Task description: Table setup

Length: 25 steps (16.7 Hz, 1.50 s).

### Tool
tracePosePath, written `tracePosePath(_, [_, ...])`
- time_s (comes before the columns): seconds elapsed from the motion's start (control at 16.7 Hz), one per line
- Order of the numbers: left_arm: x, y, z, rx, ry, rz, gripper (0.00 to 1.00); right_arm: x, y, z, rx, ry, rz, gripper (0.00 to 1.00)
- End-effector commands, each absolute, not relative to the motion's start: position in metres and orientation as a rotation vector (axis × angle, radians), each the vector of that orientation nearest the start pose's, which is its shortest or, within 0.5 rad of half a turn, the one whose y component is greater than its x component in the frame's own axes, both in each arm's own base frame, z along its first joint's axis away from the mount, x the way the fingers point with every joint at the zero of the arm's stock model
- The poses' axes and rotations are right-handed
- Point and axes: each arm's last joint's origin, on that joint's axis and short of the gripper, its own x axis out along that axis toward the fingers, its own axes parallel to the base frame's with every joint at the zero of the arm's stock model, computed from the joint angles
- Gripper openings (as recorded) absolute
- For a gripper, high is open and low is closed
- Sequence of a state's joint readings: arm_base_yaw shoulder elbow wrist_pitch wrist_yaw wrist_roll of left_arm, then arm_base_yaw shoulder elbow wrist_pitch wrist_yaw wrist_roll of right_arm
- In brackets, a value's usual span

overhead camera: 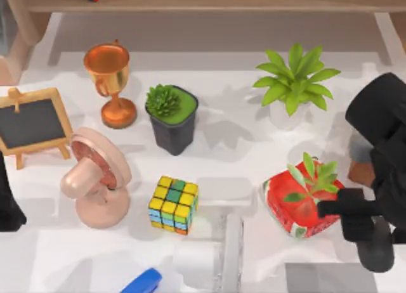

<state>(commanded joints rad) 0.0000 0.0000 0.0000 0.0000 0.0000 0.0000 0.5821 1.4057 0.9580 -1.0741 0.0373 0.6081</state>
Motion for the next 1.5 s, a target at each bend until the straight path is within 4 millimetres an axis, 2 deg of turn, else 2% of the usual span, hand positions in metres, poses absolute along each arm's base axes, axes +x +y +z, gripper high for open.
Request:
tracePosePath(0.3, [0.106, -0.001, 0.16, 0.0, 0.0, 0.0, 1.0, 0.154, 0.151, 0.169, -0.007, 1.492, -0.006, 0.0])
tracePosePath(0.54, [0.106, -0.001, 0.16, 0.0, 0.0, 0.0, 1.0, 0.139, 0.16, 0.153, -0.01, 1.473, 0.015, 0.0])
tracePosePath(1.5, [0.106, -0.001, 0.16, 0.0, 0.0, 0.0, 1.0, 0.138, 0.161, 0.159, 0.01, 1.449, 0.047, 0.0])
